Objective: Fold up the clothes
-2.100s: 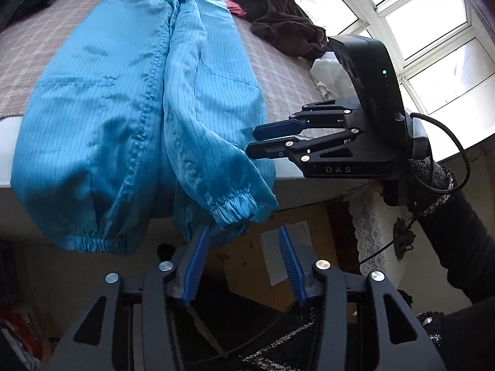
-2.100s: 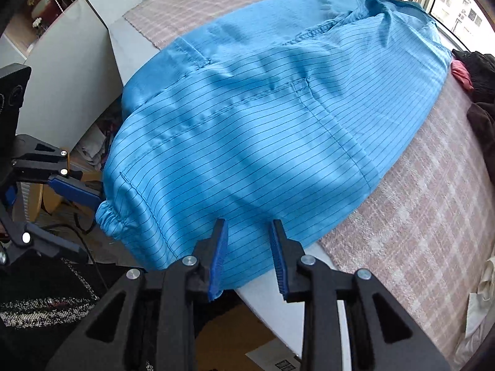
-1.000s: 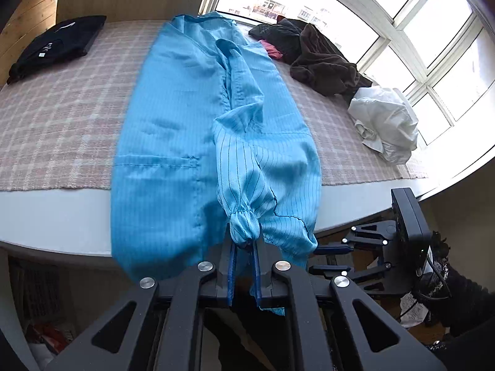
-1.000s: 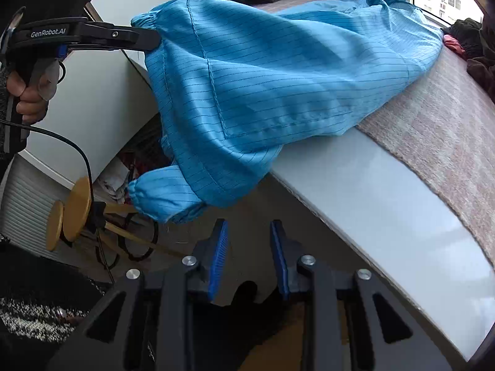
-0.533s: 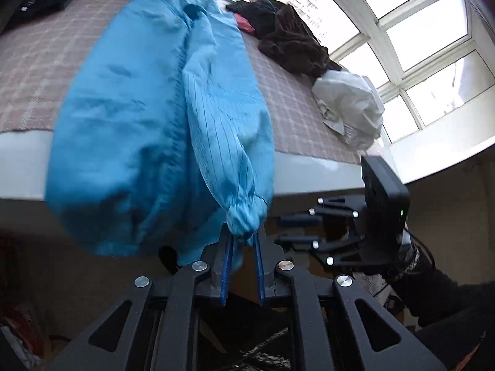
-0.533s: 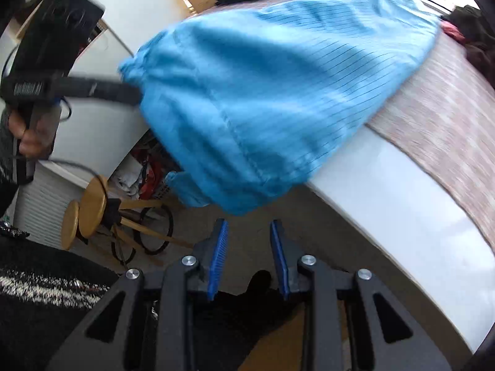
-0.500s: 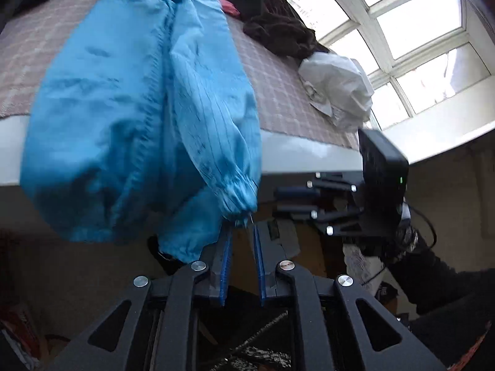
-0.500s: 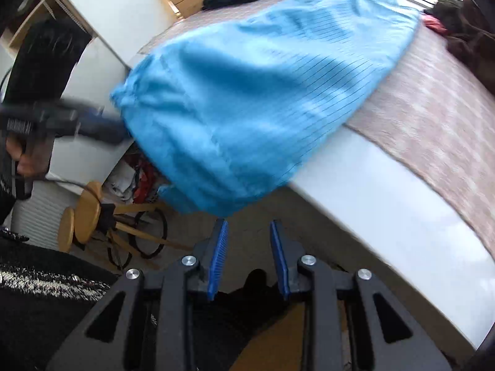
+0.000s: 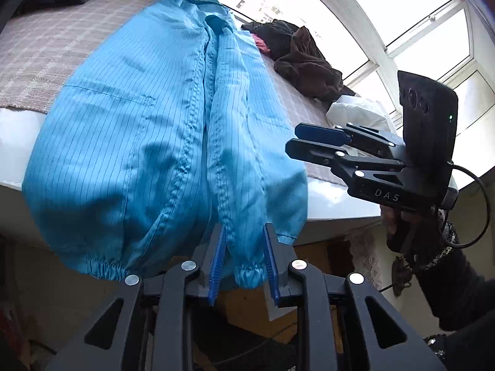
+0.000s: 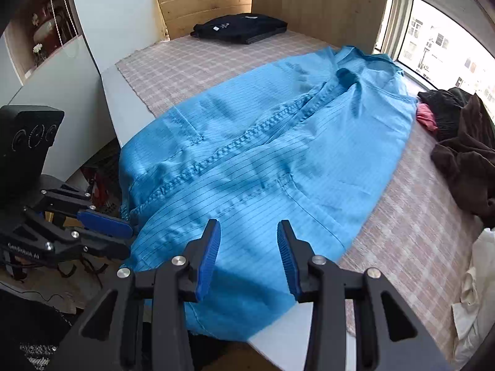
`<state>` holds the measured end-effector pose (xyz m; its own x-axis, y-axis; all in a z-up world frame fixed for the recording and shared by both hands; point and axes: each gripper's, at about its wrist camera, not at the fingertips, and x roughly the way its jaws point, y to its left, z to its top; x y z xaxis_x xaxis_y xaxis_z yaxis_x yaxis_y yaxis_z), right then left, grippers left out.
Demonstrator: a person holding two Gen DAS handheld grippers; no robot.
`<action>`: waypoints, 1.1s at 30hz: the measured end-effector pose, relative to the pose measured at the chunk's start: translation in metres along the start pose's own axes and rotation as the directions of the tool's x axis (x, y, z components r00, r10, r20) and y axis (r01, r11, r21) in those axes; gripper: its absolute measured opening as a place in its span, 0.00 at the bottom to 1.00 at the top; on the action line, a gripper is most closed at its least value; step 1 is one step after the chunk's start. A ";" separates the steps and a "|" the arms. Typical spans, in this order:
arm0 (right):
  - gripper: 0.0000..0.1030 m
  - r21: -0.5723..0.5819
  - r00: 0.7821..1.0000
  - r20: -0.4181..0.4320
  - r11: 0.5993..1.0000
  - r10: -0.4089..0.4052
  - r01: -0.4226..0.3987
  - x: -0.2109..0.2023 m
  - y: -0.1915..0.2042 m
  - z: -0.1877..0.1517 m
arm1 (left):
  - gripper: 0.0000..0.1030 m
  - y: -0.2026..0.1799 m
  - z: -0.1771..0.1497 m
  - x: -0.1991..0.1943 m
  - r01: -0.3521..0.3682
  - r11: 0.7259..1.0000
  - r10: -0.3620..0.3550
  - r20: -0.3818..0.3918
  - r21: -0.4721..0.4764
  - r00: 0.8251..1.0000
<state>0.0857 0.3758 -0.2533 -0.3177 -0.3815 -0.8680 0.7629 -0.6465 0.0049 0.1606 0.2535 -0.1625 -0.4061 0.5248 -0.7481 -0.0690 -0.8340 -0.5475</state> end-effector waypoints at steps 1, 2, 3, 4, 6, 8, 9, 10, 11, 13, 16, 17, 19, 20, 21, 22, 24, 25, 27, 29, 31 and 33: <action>0.37 -0.028 0.999 -0.035 1.000 0.011 -0.012 0.009 0.005 0.000 | 0.22 0.002 -0.001 0.010 -0.030 1.000 0.029 -0.029 -0.002 0.999; 0.37 -0.055 0.996 -0.075 0.997 0.042 -0.047 0.017 0.010 -0.002 | 0.22 0.005 -0.004 0.018 -0.049 0.999 0.049 -0.058 -0.006 0.997; 0.37 -0.087 0.991 -0.117 0.993 0.066 -0.076 0.024 0.016 -0.005 | 0.22 0.008 -0.009 0.024 -0.058 0.998 0.056 -0.088 -0.012 0.995; 0.37 -0.125 0.984 -0.162 0.987 0.079 -0.100 0.029 0.023 -0.010 | 0.22 0.011 -0.014 0.029 -0.074 0.997 0.072 -0.115 -0.013 0.991; 0.37 -0.178 0.973 -0.208 0.974 0.103 -0.142 0.027 0.028 -0.016 | 0.22 0.007 -0.022 0.026 -0.098 0.995 0.100 -0.135 0.020 0.986; 0.37 -0.159 0.971 -0.192 0.972 0.139 -0.171 0.013 0.016 -0.010 | 0.22 -0.003 -0.020 0.009 -0.110 0.993 0.115 -0.100 0.051 0.988; 0.37 -0.119 0.974 -0.158 0.976 0.160 -0.180 0.005 0.001 -0.002 | 0.22 -0.010 -0.015 -0.001 -0.116 0.991 0.121 -0.069 0.070 0.990; 0.37 -0.074 0.977 -0.119 0.980 0.174 -0.184 -0.002 -0.016 0.008 | 0.22 -0.018 -0.008 -0.010 -0.121 0.988 0.125 -0.030 0.095 0.992; 0.37 -0.035 0.984 -0.085 0.986 0.159 -0.163 -0.006 -0.034 0.018 | 0.22 -0.027 0.001 -0.017 -0.124 0.985 0.125 0.005 0.119 0.992; 0.37 0.025 0.997 -0.040 0.998 0.065 -0.064 -0.003 -0.070 0.042 | 0.22 -0.045 0.022 -0.015 -0.115 0.977 0.108 0.046 0.177 0.993; 0.37 0.081 0.998 -0.043 0.995 -0.049 0.053 0.026 -0.109 0.077 | 0.22 -0.066 0.055 0.010 -0.109 0.963 0.098 0.058 0.248 0.994; 0.37 0.092 0.997 -0.052 0.993 -0.065 0.069 0.039 -0.118 0.087 | 0.22 -0.068 0.064 0.020 -0.109 0.959 0.098 0.056 0.263 0.994; 0.37 0.100 0.996 -0.081 0.993 -0.047 0.055 0.065 -0.128 0.102 | 0.22 -0.065 0.076 0.040 -0.117 0.955 0.114 0.028 0.273 0.993; 0.37 0.095 0.995 -0.097 0.995 -0.028 0.037 0.078 -0.130 0.107 | 0.22 -0.060 0.078 0.049 -0.126 0.955 0.128 0.008 0.267 0.992; 0.37 0.078 0.993 -0.114 0.997 -0.015 0.024 0.090 -0.129 0.111 | 0.22 -0.055 0.080 0.059 -0.135 0.956 0.143 -0.012 0.262 0.990; 0.37 0.053 0.991 -0.135 0.998 -0.014 0.022 0.101 -0.126 0.113 | 0.22 -0.049 0.081 0.066 -0.143 0.956 0.156 -0.031 0.255 0.987; 0.38 0.007 0.992 -0.129 1.000 -0.004 0.005 0.105 -0.123 0.117 | 0.20 -0.037 0.079 0.071 -0.148 0.963 0.163 -0.052 0.224 0.985; 0.38 0.013 0.990 -0.138 0.999 0.036 -0.035 0.102 -0.127 0.120 | 0.20 -0.033 0.079 0.069 -0.140 0.968 0.153 -0.051 0.207 0.987; 0.38 0.026 0.981 -0.153 0.993 0.116 -0.114 0.097 -0.135 0.127 | 0.19 -0.028 0.083 0.064 -0.129 0.977 0.142 -0.062 0.169 0.988; 0.38 0.042 0.982 -0.103 0.987 0.156 -0.152 0.080 -0.154 0.136 | 0.19 -0.026 0.089 0.051 -0.121 0.982 0.129 -0.045 0.146 0.991; 0.38 0.085 0.994 -0.049 0.992 0.094 -0.090 0.068 -0.192 0.148 | 0.19 -0.024 0.104 0.032 -0.116 0.985 0.118 -0.013 0.131 0.993; 0.41 0.152 1.000 -0.009 0.988 0.029 -0.027 0.060 -0.236 0.161 | 0.24 -0.014 0.132 0.015 -0.140 0.981 0.138 0.027 0.136 0.990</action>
<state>-0.2041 0.3989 -0.2268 -0.2903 -0.3941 -0.8720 0.6768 -0.7288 0.1041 0.0354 0.2504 -0.1168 -0.4360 0.3999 -0.8062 -0.1349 -0.9148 -0.3808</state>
